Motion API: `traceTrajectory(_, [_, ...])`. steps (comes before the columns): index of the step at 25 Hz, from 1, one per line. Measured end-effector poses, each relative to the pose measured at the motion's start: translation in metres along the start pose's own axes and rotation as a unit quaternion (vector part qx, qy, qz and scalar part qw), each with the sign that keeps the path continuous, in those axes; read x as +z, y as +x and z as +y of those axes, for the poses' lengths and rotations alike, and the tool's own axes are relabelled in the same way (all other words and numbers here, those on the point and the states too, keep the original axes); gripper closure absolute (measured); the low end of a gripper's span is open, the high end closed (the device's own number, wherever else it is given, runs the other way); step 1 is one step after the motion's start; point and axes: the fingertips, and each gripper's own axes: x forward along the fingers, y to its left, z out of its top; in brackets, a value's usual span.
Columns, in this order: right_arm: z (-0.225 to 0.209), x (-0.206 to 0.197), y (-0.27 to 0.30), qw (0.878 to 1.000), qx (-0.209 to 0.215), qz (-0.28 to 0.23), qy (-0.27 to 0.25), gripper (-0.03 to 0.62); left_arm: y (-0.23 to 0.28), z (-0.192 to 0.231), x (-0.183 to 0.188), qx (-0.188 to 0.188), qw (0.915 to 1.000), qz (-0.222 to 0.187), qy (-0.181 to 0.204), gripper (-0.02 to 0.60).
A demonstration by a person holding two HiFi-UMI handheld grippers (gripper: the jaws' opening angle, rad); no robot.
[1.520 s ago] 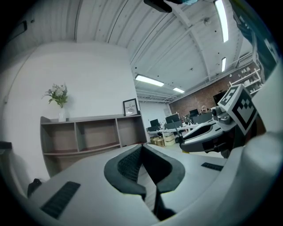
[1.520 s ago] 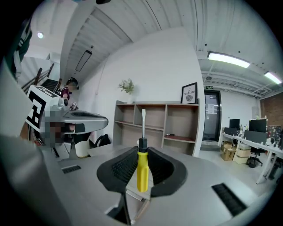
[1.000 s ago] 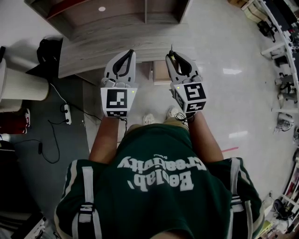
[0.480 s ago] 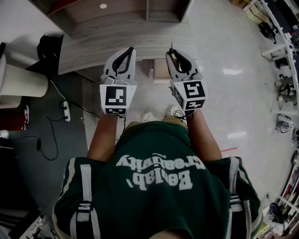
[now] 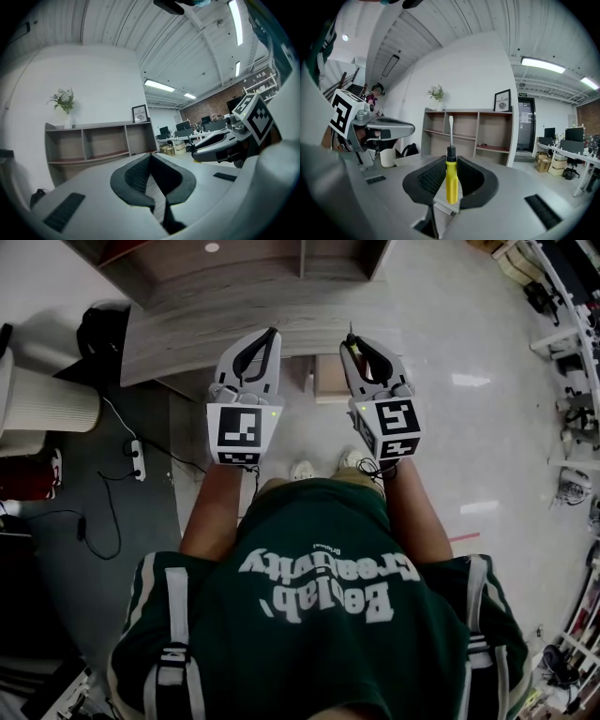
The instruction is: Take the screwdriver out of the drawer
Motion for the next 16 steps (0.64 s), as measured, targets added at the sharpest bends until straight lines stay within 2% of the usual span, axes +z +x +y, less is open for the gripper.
traceTrajectory(16, [-0.0018, -0.0011, 0.0028, 1.0, -0.007, -0.002, 0.002, 0.507, 0.0091, -0.0035, -0.0075, -0.011, 0.9999, 0.002, 0.001, 0.565])
